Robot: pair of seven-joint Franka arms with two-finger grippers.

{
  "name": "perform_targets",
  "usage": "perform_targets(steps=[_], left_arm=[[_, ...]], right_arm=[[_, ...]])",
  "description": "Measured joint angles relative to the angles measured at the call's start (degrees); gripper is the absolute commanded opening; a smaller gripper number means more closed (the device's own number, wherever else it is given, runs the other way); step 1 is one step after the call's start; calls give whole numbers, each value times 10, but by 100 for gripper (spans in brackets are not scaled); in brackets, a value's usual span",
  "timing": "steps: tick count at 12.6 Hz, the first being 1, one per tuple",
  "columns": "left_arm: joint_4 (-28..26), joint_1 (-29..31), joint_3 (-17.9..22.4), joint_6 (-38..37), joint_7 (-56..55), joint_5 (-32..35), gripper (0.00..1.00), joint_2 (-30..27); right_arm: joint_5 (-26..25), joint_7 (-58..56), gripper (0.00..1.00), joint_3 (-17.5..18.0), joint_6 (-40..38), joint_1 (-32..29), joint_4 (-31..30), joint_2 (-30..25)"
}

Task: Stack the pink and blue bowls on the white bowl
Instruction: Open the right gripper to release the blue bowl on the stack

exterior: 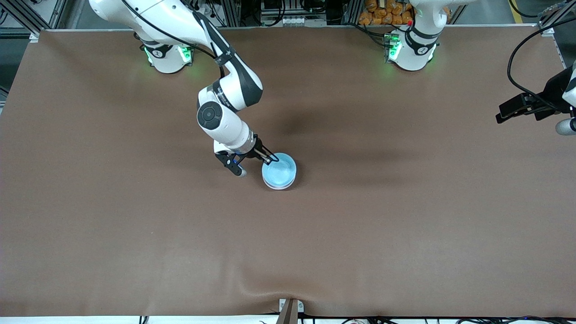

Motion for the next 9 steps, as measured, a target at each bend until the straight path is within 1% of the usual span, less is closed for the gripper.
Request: perform_targets(steps=[1, 4, 5, 7, 9], left_arm=[[0, 0, 0, 0, 0, 0, 100, 0], [0, 0, 0, 0, 0, 0, 100, 0], [0, 0, 0, 0, 0, 0, 100, 0], [0, -1, 0, 0, 0, 0, 100, 0], [0, -2, -1, 0, 0, 0, 100, 1]], right_arm=[[0, 0, 100, -3, 0, 0, 0, 0], [0, 1, 100, -9, -2, 0, 8, 0], [0, 1, 100, -11, -14, 0, 18, 0], [0, 5, 100, -25, -89, -3, 61, 0], [-1, 5, 100, -41, -198, -23, 130, -3]])
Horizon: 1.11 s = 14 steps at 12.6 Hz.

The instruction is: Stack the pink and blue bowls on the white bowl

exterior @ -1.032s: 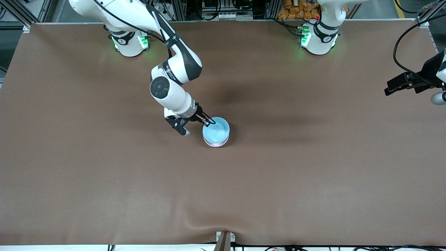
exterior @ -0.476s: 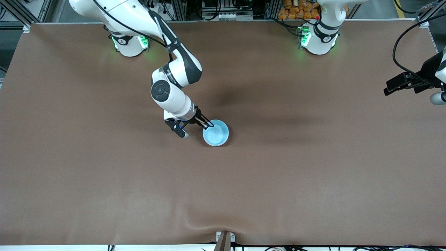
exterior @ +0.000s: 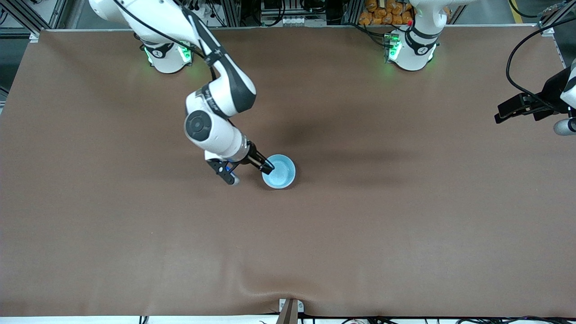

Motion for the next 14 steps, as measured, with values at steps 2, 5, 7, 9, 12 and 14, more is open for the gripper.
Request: perform_targets(steps=[2, 5, 7, 9, 12, 14], left_arm=[[0, 0, 0, 0, 0, 0, 100, 0], [0, 0, 0, 0, 0, 0, 100, 0], [1, 0, 0, 1, 0, 0, 100, 0], [7, -2, 0, 2, 0, 0, 100, 0], [8, -3, 0, 2, 0, 0, 100, 1], [8, -4, 0, 2, 0, 0, 100, 2]], right_arm=[[-10, -17, 100, -4, -97, -47, 67, -4], [-22, -107, 100, -7, -215, -126, 135, -6], [-29, -217, 100, -9, -307, -194, 194, -7], [-55, -334, 100, -9, -360, -254, 242, -9], [-95, -511, 100, -10, -399, -316, 266, -18], [-129, -586, 100, -10, -446, -341, 294, -50]])
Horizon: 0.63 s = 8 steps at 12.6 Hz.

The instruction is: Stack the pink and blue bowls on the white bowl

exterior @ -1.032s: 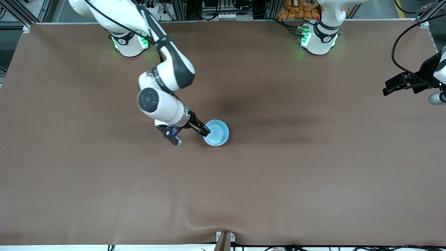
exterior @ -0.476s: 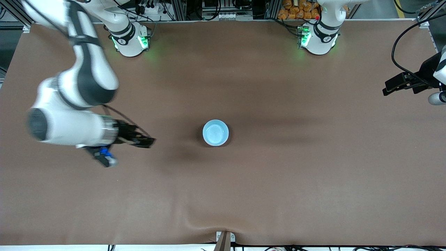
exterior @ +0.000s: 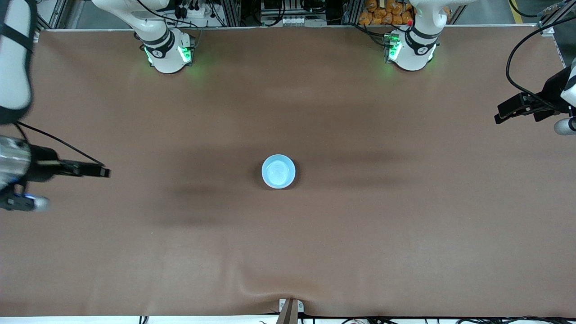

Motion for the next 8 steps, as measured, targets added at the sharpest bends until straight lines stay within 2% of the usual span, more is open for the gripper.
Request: perform_targets(steps=[2, 3, 6, 8], left_arm=[[0, 0, 0, 0, 0, 0, 100, 1], [1, -1, 0, 0, 0, 0, 100, 1], [2, -1, 0, 0, 0, 0, 100, 1], [2, -1, 0, 0, 0, 0, 100, 1]], right_arm=[[-52, 8, 100, 3, -45, 4, -3, -60], [-61, 16, 100, 5, -42, 5, -35, -101], [-71, 19, 100, 9, 37, 6, -215, -229], [-96, 19, 100, 22, 69, 7, -286, -273]])
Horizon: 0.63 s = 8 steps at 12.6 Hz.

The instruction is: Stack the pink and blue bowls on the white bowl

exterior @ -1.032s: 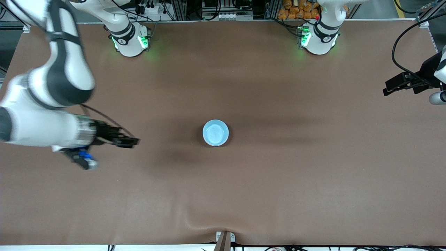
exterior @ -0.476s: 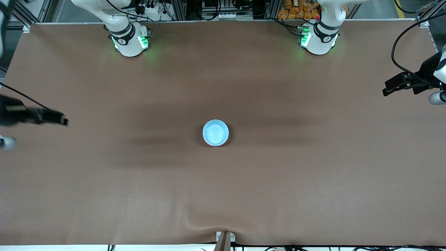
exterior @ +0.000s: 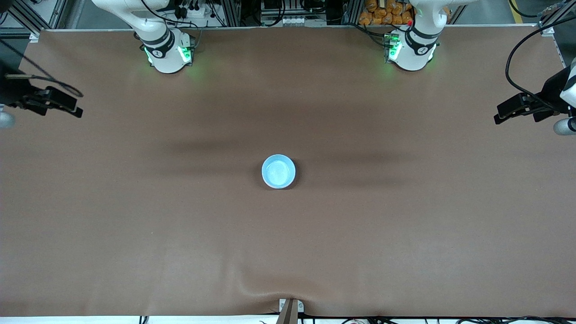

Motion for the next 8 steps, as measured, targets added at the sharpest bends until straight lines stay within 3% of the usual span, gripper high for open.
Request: perform_targets(steps=[3, 8], left_arm=[[2, 0, 0, 0, 0, 0, 100, 0], [2, -2, -17, -1, 0, 0, 100, 0]], right_arm=[[-39, 2, 100, 27, 20, 12, -4, -7], [-40, 4, 100, 23, 27, 10, 11, -1]])
